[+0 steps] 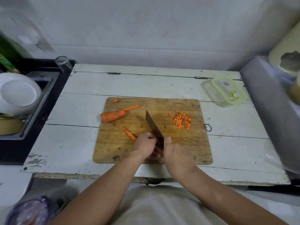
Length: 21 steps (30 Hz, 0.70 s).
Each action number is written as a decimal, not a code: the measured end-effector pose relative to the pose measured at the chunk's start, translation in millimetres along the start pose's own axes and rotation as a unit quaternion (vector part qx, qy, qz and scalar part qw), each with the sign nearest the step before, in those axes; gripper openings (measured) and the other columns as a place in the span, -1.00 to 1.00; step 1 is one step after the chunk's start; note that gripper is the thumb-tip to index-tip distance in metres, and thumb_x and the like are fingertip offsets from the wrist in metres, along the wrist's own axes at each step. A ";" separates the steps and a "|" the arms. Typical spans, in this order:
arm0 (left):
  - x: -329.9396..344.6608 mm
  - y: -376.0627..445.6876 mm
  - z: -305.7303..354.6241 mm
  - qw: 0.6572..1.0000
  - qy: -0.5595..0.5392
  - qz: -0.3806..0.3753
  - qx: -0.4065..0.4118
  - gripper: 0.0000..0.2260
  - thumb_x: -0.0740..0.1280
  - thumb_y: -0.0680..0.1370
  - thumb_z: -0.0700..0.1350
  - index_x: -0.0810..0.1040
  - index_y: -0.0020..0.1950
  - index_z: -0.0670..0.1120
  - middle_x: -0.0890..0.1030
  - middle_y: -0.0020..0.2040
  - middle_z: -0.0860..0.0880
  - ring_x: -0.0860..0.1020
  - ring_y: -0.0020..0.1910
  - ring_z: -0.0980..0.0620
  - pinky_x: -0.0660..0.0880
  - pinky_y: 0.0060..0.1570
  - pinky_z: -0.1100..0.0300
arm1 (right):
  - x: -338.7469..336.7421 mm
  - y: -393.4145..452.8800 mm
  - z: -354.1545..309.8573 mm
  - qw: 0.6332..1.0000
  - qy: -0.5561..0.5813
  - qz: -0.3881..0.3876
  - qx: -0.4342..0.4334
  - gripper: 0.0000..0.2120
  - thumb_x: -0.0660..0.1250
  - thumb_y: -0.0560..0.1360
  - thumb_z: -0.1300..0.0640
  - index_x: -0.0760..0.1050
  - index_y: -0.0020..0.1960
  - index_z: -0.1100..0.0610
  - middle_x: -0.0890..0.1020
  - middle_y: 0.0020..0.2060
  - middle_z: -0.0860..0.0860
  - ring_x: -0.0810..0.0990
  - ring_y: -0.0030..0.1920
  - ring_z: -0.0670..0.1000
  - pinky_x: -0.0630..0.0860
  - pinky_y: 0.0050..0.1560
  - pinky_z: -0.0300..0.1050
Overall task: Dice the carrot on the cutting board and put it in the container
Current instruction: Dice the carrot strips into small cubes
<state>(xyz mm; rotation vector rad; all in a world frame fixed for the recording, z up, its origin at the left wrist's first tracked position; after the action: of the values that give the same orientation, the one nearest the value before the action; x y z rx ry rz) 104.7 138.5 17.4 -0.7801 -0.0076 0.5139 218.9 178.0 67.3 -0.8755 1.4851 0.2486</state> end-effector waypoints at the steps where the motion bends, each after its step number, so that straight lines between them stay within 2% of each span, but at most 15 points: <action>1: 0.3 1.1 1.2 1.000 0.001 0.000 0.002 -0.81 0.19 0.72 -0.11 0.57 0.07 -0.11 0.69 -0.29 -0.17 0.64 -0.41 -0.09 0.64 -0.35 0.07 | -1.7 2.3 0.8 1.000 0.013 -0.004 -0.001 -0.77 0.21 0.59 0.28 0.27 0.21 0.12 0.64 -0.07 0.11 0.66 -0.09 0.20 0.44 -0.27 0.01; 5: 1.8 2.3 -0.2 1.000 0.000 0.000 -0.002 -0.79 0.18 0.71 -0.11 0.56 0.02 -0.15 0.68 -0.31 -0.19 0.64 -0.41 -0.13 0.62 -0.36 0.06 | -6.7 19.6 9.2 0.998 0.065 0.003 0.016 -0.82 0.21 0.61 0.18 0.28 0.18 0.12 0.62 -0.06 0.15 0.63 -0.04 0.22 0.43 -0.23 0.02; 8: 2.8 0.6 -0.8 1.000 -0.002 0.002 -0.010 -0.80 0.19 0.70 -0.13 0.54 -0.02 -0.16 0.66 -0.33 -0.17 0.62 -0.44 -0.12 0.62 -0.32 0.02 | -6.0 14.9 13.2 0.998 0.068 0.009 0.006 -0.88 0.17 0.63 0.20 0.29 0.15 0.11 0.63 -0.06 0.16 0.64 -0.06 0.23 0.44 -0.23 0.02; 12: 3.6 1.0 -1.4 1.000 -0.005 0.006 -0.010 -0.80 0.20 0.70 -0.11 0.52 -0.06 -0.13 0.66 -0.35 -0.15 0.63 -0.43 -0.12 0.66 -0.26 -0.04 | -2.8 -4.6 16.6 1.000 0.010 0.015 0.005 -0.76 0.17 0.60 0.28 0.29 0.25 0.13 0.65 -0.02 0.14 0.67 -0.04 0.21 0.47 -0.20 0.03; 17: 2.8 -7.6 3.5 0.999 0.013 0.030 0.002 -0.80 0.20 0.70 -0.15 0.54 -0.04 -0.15 0.65 -0.34 -0.15 0.61 -0.50 -0.05 0.55 -0.50 0.16 | -7.7 13.3 4.6 0.998 0.067 0.013 0.019 -0.80 0.14 0.61 0.24 0.30 0.22 0.12 0.62 0.00 0.15 0.64 0.04 0.25 0.42 -0.19 0.03; 19: 2.8 -7.4 3.0 0.999 0.011 0.030 0.000 -0.81 0.20 0.70 -0.14 0.55 -0.03 -0.14 0.67 -0.31 -0.17 0.63 -0.47 -0.07 0.57 -0.47 0.14 | -6.9 16.1 5.6 0.998 0.067 0.015 0.005 -0.81 0.14 0.61 0.24 0.30 0.22 0.13 0.62 -0.02 0.16 0.64 0.02 0.25 0.46 -0.18 0.04; 21: 3.7 -5.3 0.7 1.000 0.009 0.022 -0.006 -0.82 0.20 0.70 -0.11 0.55 0.01 -0.14 0.70 -0.23 -0.22 0.68 -0.35 -0.14 0.64 -0.37 0.05 | -1.8 11.3 13.7 0.998 0.065 0.009 0.006 -0.79 0.14 0.60 0.27 0.31 0.22 0.12 0.63 -0.03 0.15 0.64 -0.02 0.24 0.55 -0.13 0.07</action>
<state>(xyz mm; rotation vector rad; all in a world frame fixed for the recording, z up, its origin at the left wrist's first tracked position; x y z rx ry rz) 110.2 137.5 20.8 -0.7987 0.0241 0.5496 221.8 195.1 62.9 -0.8827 1.6149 0.1994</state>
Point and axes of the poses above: each hand's wrist, its own y-axis towards the middle knuckle, its own x-axis out of the palm, z = x × y, the point moved 4 cm from there along y, towards the middle knuckle
